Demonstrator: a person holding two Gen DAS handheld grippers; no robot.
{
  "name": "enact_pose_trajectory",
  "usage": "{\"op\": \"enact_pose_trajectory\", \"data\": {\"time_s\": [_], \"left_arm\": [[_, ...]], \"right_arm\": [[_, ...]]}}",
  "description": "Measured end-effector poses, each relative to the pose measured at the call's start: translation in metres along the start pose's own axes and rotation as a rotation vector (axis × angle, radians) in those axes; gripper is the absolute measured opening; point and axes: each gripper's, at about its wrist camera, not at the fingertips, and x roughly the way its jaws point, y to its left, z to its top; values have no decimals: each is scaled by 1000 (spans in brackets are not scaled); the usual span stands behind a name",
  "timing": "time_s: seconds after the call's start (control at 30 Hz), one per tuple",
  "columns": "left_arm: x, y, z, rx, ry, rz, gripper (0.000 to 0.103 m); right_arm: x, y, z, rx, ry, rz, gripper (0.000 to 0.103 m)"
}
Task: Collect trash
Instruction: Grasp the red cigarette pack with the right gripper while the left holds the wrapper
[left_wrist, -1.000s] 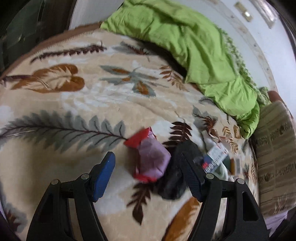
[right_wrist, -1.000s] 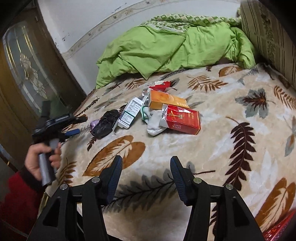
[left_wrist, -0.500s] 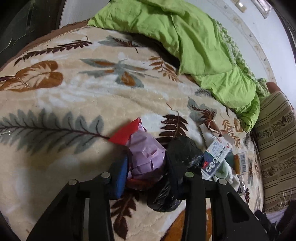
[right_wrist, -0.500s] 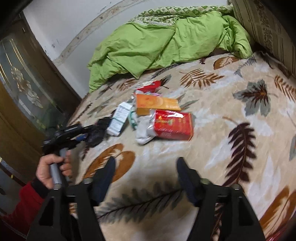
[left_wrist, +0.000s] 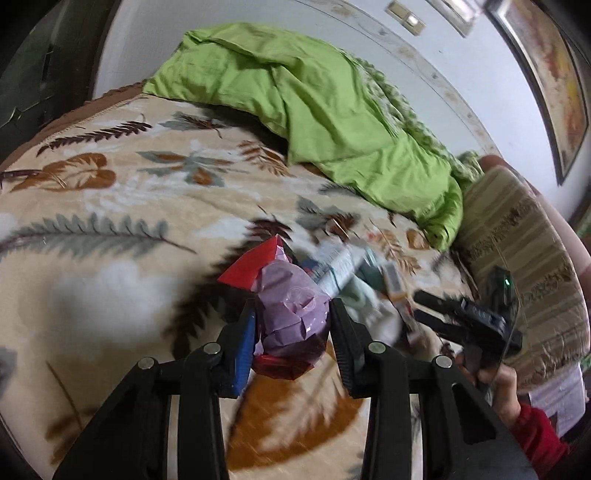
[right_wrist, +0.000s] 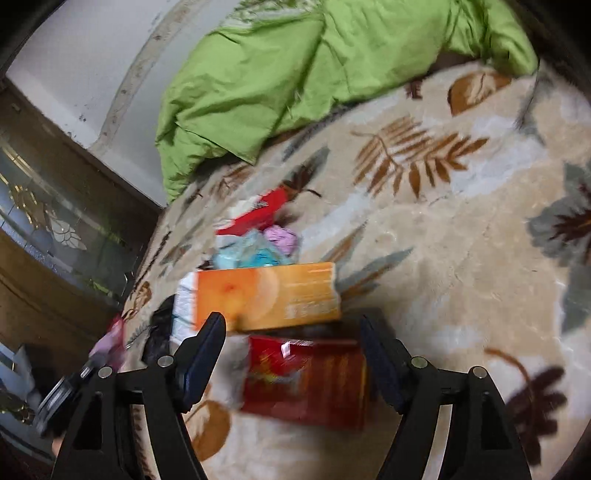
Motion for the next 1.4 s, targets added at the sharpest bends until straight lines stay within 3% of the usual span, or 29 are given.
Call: {"op": "enact_pose_trajectory", "data": {"time_s": [0.13, 0.3, 0.43, 0.57, 0.7, 0.77, 0.9, 1.13, 1.4], "left_arm": [[11, -6, -12, 15, 28, -5, 37], [20, -8, -17, 24, 47, -4, 37], [17, -13, -21, 52, 29, 8, 37], [13, -21, -25, 98, 1, 34, 37], [8, -26, -29, 124, -19, 56, 37], [6, -31, -31, 143, -26, 61, 37], [-2, -43, -38, 189, -54, 78, 37], [-15, -59, -58, 231, -61, 72, 37], [-19, -67, -71, 270, -53, 75, 37]], "right_arm": [[-9, 9, -22, -14, 62, 94, 77], [-18, 39, -66, -149, 184, 130, 77], [-22, 63, -76, -328, 133, -30, 77], [-8, 73, -74, -370, 135, -75, 77], [3, 85, -86, -450, 136, -189, 76], [1, 88, -93, -476, 128, -253, 60], [-15, 93, -95, -453, 60, -295, 59], [-63, 109, -117, -323, -127, -279, 59], [-84, 114, -134, -301, -208, -260, 59]]}}
